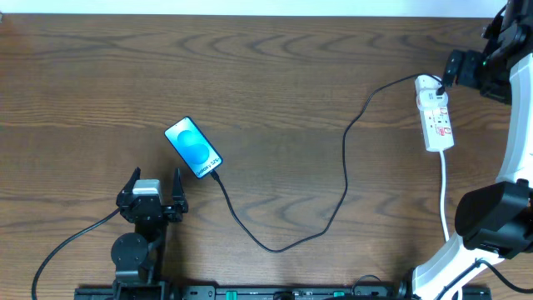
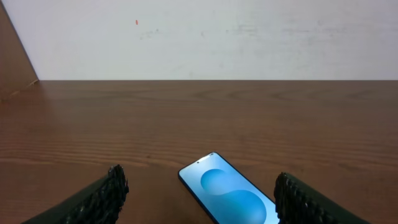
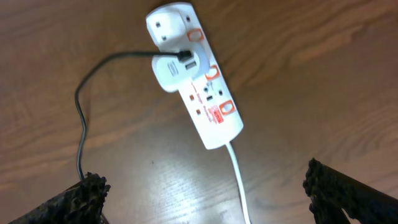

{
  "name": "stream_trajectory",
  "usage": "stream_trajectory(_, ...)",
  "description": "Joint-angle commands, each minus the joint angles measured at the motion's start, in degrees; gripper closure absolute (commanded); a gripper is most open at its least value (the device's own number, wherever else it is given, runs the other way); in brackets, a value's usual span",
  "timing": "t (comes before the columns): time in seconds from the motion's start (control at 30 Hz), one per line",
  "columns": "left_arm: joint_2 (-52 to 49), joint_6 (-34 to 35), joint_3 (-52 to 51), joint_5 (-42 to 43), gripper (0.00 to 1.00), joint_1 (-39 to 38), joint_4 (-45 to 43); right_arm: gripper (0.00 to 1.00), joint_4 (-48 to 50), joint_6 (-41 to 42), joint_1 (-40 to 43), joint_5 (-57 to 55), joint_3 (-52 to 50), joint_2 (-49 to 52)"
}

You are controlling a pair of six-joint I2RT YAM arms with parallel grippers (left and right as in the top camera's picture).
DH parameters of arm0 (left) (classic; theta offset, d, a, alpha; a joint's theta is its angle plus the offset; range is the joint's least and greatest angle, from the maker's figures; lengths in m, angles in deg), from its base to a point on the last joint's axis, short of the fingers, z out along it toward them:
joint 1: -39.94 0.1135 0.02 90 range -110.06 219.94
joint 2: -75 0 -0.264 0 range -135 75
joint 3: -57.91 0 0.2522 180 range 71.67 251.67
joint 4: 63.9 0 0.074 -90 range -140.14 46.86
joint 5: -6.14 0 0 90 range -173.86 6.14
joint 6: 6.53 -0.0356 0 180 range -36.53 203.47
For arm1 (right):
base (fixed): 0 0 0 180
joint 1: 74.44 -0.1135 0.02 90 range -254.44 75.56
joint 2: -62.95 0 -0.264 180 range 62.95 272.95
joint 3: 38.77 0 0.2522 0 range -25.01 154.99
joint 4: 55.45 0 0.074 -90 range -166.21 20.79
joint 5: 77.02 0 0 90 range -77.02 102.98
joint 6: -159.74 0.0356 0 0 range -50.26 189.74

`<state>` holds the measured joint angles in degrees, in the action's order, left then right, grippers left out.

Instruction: Plug charger to phone and switch on socket

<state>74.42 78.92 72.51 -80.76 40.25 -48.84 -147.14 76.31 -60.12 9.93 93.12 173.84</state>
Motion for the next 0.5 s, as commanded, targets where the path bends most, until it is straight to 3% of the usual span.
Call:
stream_trajectory(0.0, 0.3, -0.8, -0.6, 0.8, 0.22, 0.3, 2.5, 0.01, 3.0, 0.7, -0.2, -0.4, 0.7, -1.5)
stream_trajectory(0.2, 0.3, -0.8, -0.6, 0.8, 0.22, 0.3, 2.5, 0.01, 11.3, 4.8, -0.5, 0.7, 0.6, -4.8)
stream_trajectory(0.47, 0.3, -0.8, -0.6, 0.8, 0.22, 0.3, 2.5, 0.01, 14.6, 7.6, -0.5, 0.9, 0.1, -8.6)
